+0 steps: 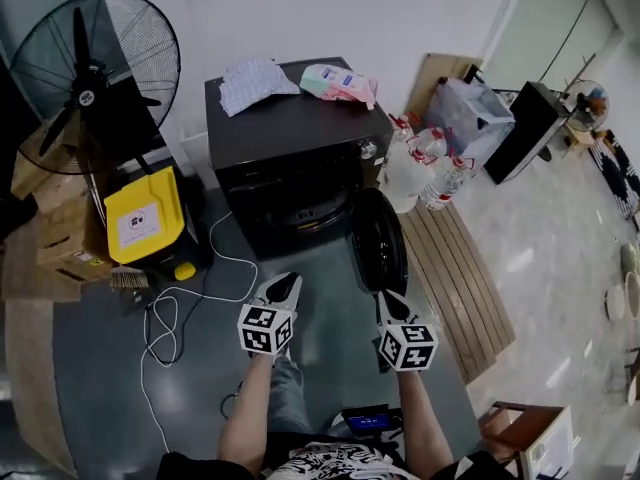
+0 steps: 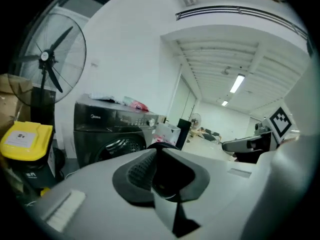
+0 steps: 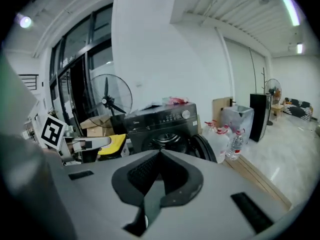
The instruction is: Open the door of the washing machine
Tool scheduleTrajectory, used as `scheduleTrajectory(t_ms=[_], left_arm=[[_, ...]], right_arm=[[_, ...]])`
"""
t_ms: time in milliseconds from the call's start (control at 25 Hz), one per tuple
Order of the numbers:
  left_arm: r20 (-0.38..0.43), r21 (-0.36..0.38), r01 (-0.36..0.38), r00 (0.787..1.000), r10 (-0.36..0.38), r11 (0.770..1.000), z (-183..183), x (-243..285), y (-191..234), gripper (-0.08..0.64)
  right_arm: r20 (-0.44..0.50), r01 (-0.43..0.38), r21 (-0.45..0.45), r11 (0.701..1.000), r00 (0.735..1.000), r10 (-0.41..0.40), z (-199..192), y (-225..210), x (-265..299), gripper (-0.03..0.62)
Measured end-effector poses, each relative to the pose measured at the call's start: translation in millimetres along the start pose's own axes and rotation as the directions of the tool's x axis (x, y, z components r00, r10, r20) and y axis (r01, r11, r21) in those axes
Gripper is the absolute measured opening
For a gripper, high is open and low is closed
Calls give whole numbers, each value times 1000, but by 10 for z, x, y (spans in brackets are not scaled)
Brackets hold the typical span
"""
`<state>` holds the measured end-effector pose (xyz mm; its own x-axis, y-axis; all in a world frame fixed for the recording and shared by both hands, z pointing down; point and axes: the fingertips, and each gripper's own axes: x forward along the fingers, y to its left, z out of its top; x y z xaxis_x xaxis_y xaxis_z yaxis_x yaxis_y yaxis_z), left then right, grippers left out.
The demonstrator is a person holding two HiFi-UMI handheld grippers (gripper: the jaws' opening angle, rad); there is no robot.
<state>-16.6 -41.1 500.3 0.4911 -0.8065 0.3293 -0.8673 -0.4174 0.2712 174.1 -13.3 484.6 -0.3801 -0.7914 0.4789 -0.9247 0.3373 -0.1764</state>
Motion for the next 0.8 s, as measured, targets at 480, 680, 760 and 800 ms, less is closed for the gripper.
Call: scheduleTrajectory(t_ms=[480,680,760,800], left_arm=[[135,-49,-246,959,250,968,326,-1721,-1480,12],[179,-50,-239,953,244,970,502,-1917,-1738,12],[195,-56,-242,949,248,969,519,-1980,-1778,12],[201,-54,-246,947,252,968,517,-2011,-1790,12]], right_arm=[[242,-220,-7,975,946,215,366,541,-1952,2],[218,-204,-82,976,951,217,416,712,-2152,2],[206,-199,-91,976,955,214,391,730,-2167,2],[201,-199,-94,975,956,214,374,731,-2179,2]])
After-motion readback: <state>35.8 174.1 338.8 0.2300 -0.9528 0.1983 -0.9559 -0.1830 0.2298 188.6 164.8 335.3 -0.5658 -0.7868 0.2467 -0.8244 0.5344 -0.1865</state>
